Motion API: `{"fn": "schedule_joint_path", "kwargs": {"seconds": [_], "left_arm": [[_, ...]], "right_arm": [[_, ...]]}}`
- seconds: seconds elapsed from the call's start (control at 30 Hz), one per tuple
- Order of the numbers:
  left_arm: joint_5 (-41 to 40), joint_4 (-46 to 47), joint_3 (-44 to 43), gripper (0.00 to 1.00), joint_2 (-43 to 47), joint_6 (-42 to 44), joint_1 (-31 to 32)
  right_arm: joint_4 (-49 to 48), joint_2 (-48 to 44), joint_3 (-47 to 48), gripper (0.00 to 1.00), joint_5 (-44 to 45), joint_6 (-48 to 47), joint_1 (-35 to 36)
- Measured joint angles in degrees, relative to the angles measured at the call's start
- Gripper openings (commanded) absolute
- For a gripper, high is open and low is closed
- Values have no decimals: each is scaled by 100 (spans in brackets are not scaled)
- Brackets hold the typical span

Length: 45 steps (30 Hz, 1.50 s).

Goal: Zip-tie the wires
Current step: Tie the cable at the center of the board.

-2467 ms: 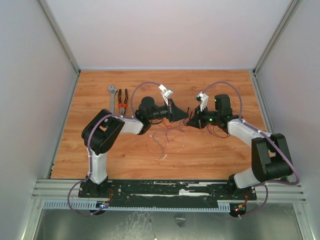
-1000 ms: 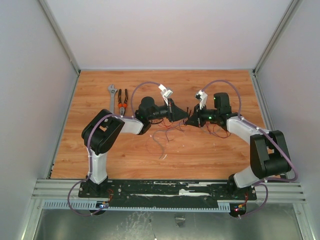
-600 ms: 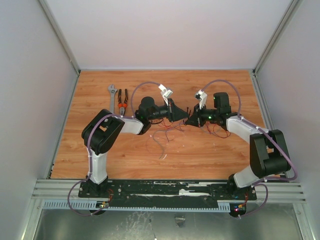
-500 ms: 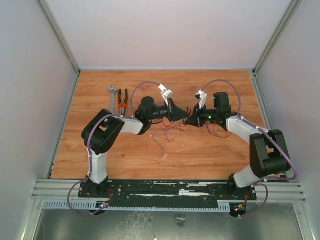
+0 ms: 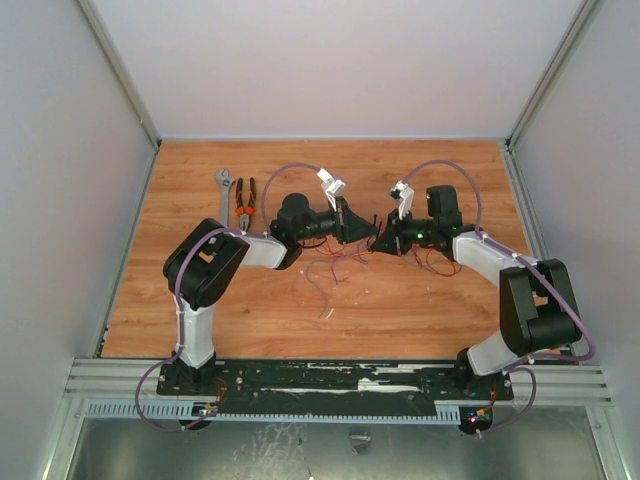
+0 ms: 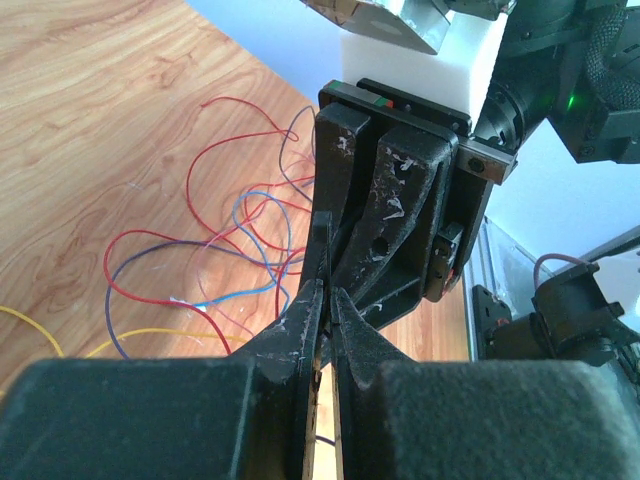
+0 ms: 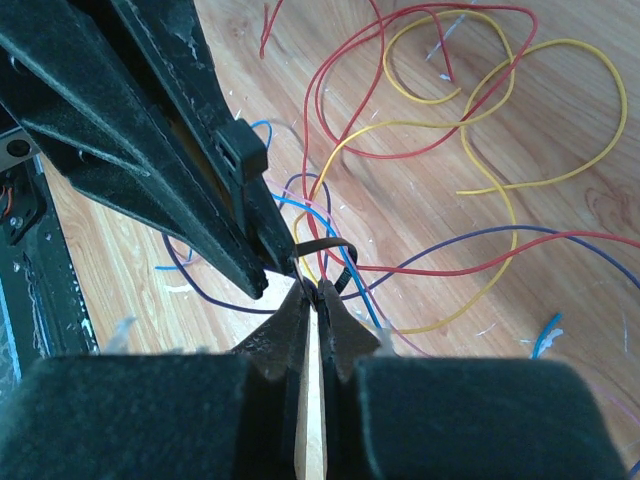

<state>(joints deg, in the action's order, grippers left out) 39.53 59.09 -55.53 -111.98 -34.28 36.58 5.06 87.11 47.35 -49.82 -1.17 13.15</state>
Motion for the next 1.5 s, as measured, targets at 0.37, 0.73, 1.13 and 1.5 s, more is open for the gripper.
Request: {"fn": "schedule_joint_path", "kwargs": {"seconds": [0.37,0.73,1.13,1.5], "left_arm": [[0,0,0,11,0,0,0],[-2,0,0,11,0,0,0],[-4,0,0,11,0,0,0],[-4,0,0,11,0,0,0]], "right_arm": [[48,0,7,0,0,4,0],[74,57,101,0,-109,26,13],[157,57,101,0,-111,7,37],[245,57,101,0,-101,-24,22]]}}
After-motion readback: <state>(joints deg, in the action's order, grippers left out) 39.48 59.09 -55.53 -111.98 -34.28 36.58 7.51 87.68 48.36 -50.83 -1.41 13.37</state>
